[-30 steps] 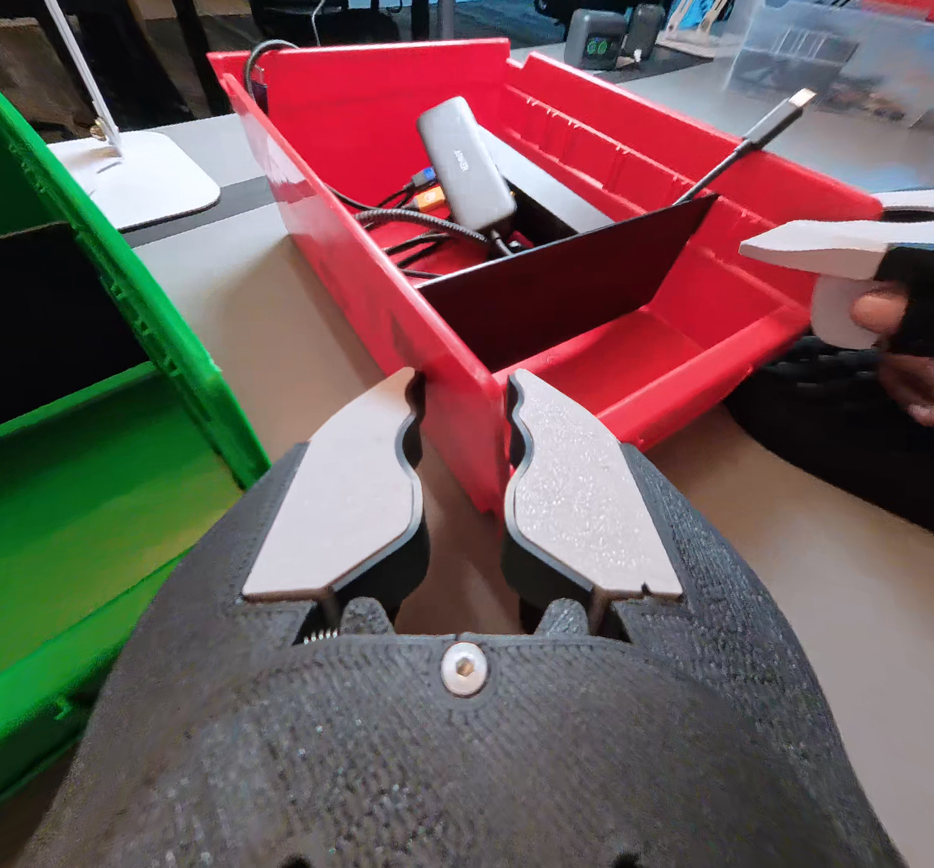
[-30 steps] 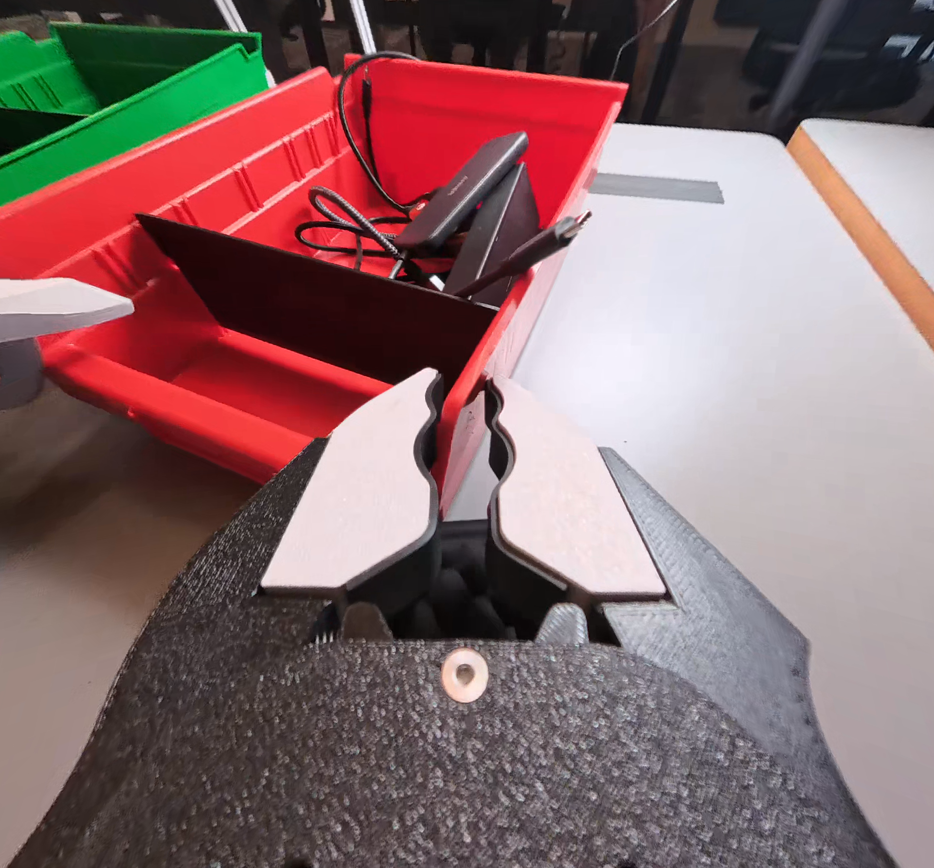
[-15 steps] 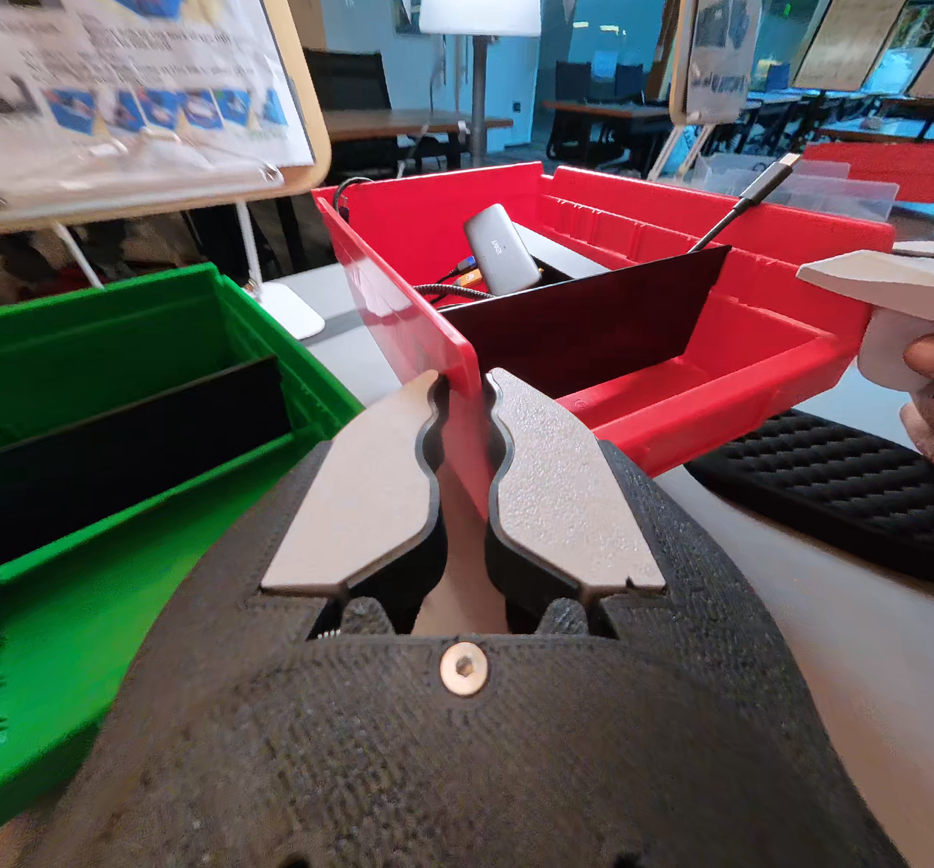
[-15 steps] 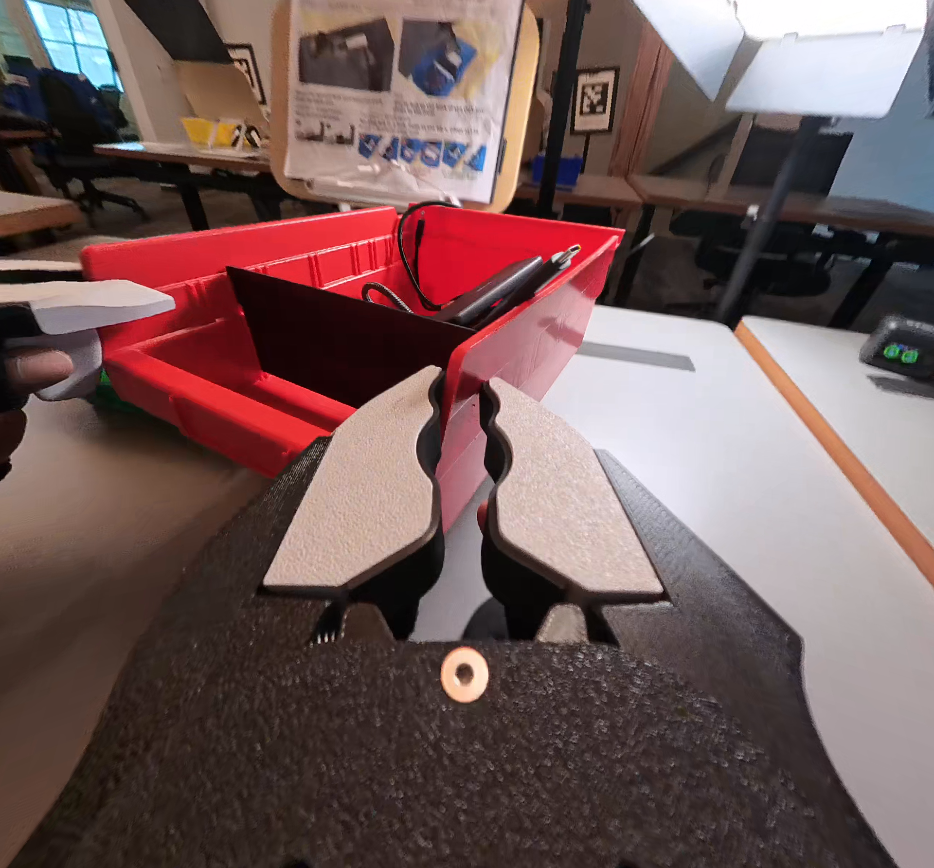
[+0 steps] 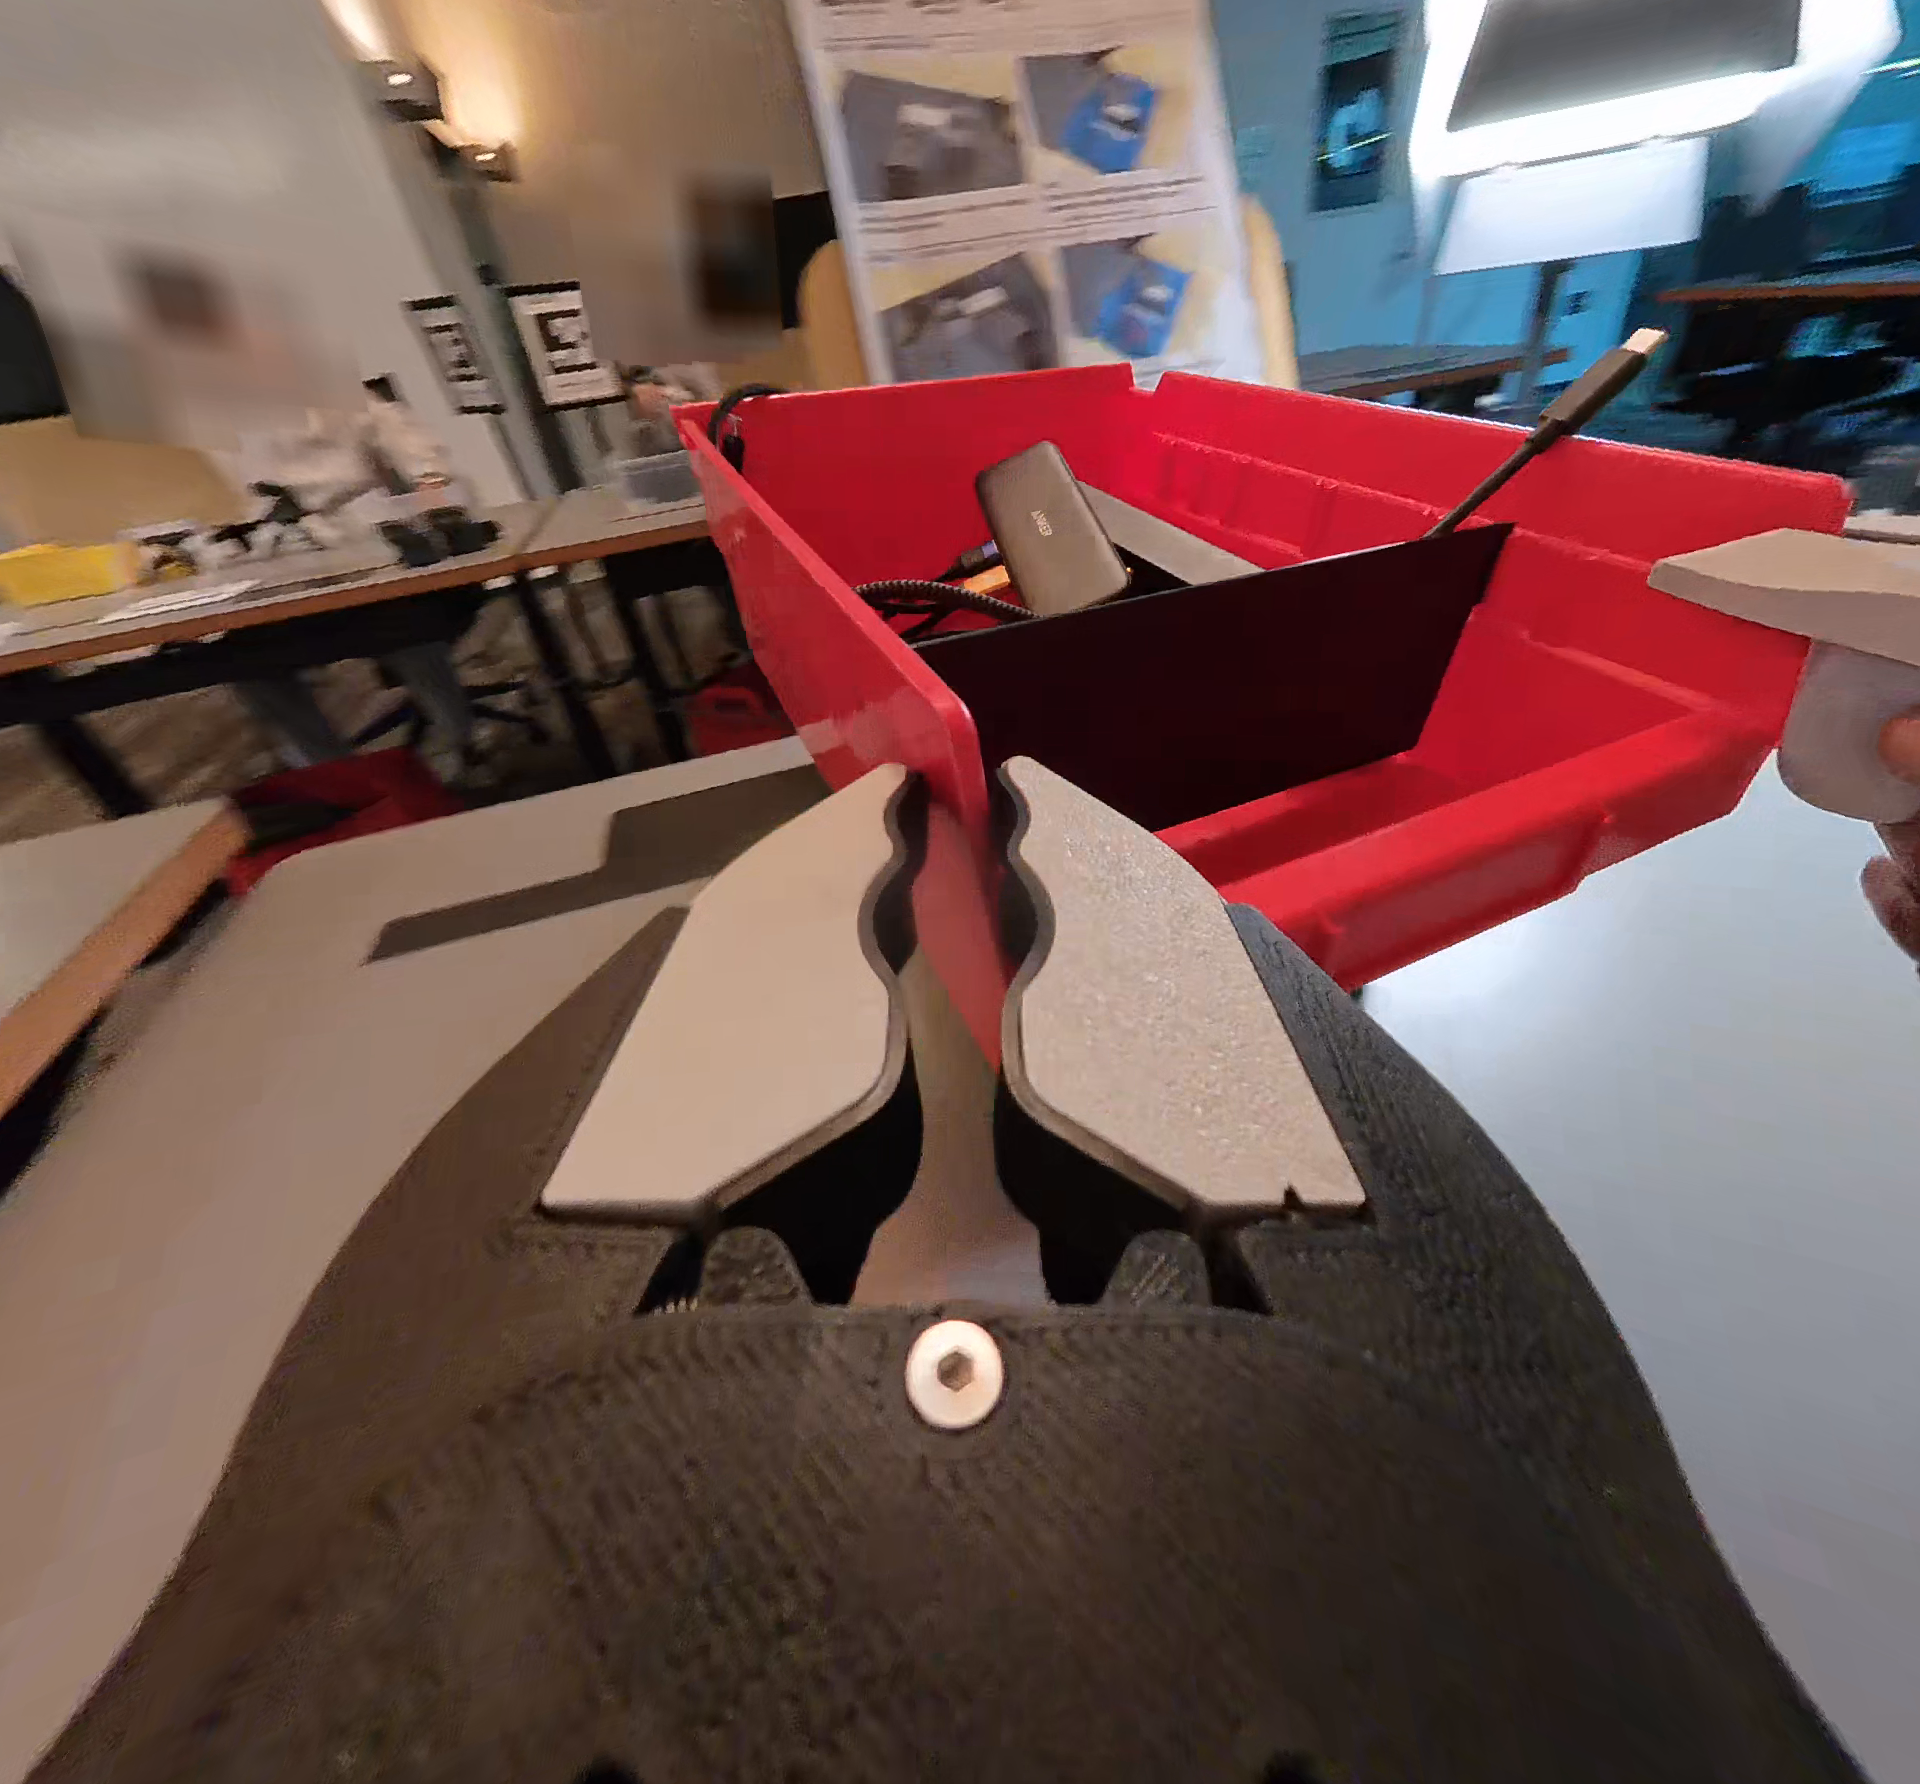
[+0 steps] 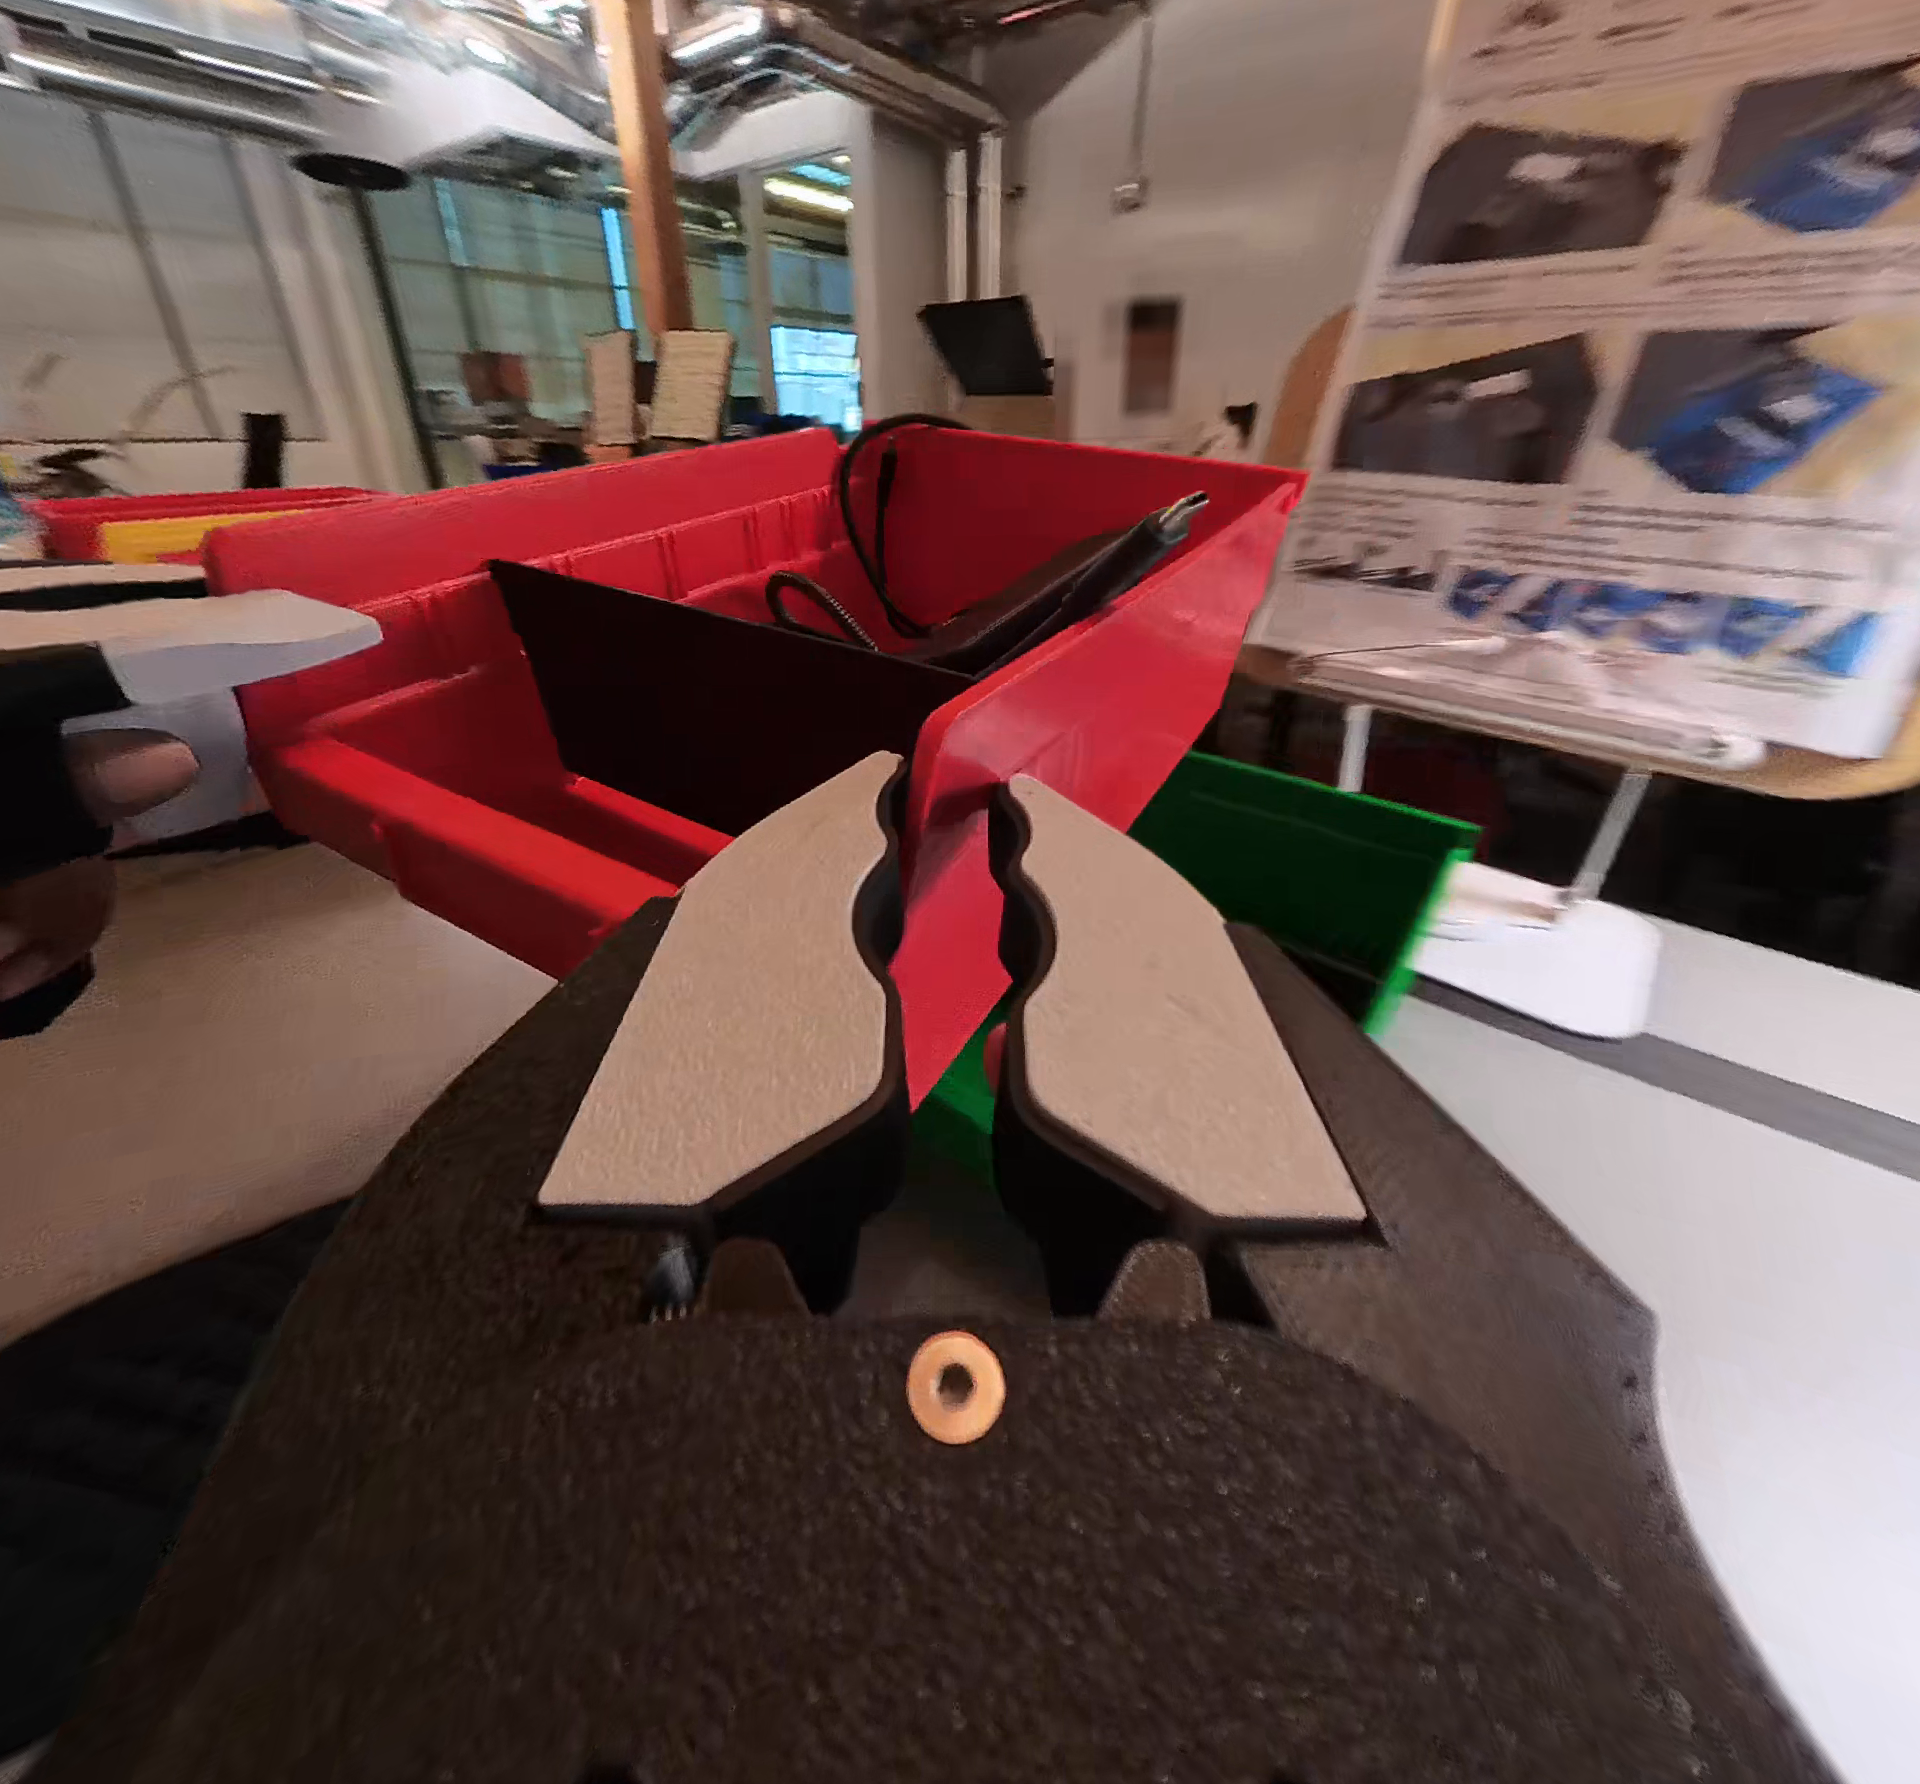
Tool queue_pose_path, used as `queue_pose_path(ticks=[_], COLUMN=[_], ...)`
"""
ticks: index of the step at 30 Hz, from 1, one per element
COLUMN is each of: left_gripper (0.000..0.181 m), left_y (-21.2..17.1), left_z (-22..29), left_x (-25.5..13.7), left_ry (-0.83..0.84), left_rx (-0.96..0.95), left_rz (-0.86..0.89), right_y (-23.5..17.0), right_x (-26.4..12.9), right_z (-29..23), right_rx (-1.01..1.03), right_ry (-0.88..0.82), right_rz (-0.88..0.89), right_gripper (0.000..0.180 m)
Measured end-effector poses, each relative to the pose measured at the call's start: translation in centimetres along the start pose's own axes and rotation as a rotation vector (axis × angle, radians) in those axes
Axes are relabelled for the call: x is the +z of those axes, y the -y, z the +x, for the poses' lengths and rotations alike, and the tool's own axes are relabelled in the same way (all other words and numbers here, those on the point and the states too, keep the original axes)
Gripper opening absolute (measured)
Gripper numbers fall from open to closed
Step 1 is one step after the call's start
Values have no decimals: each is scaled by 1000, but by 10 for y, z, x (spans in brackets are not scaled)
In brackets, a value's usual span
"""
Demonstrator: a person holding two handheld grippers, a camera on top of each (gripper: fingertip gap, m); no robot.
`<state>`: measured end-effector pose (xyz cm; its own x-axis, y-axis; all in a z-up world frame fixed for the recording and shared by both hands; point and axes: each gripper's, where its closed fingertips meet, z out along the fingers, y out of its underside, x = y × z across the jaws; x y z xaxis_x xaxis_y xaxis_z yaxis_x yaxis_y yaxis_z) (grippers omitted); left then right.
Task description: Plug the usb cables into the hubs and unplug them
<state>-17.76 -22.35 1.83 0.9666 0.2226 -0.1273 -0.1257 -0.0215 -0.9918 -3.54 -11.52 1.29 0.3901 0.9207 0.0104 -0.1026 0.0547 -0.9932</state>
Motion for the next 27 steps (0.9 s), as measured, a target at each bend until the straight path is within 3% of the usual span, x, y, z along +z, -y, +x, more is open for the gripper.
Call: queue_pose_path(ticks=[6,10,22,24,27], left_gripper=[11,11,12,12,28], left_y=[-57,-83,-156,-166,-174], left_z=[-82,-107,-113,-109,-106], left_x=[-46,-48,-20,-13,-9], left_ry=[190,197,185,136,49], left_rx=[-32,-78,-105,-120,-105], left_rz=[-76,-68,-160,-205,-304], right_y=[-63,-70,-154,-159,-147], right_x=[72,93,103,95,75], right_z=[-73,-89,-78,-76,-60], right_rx=[96,74,3,-27,-26], right_ry=[171,174,195,256,343], right_rz=[-114,-112,-333,-384,-391], right_gripper=[13,13,14,20,37])
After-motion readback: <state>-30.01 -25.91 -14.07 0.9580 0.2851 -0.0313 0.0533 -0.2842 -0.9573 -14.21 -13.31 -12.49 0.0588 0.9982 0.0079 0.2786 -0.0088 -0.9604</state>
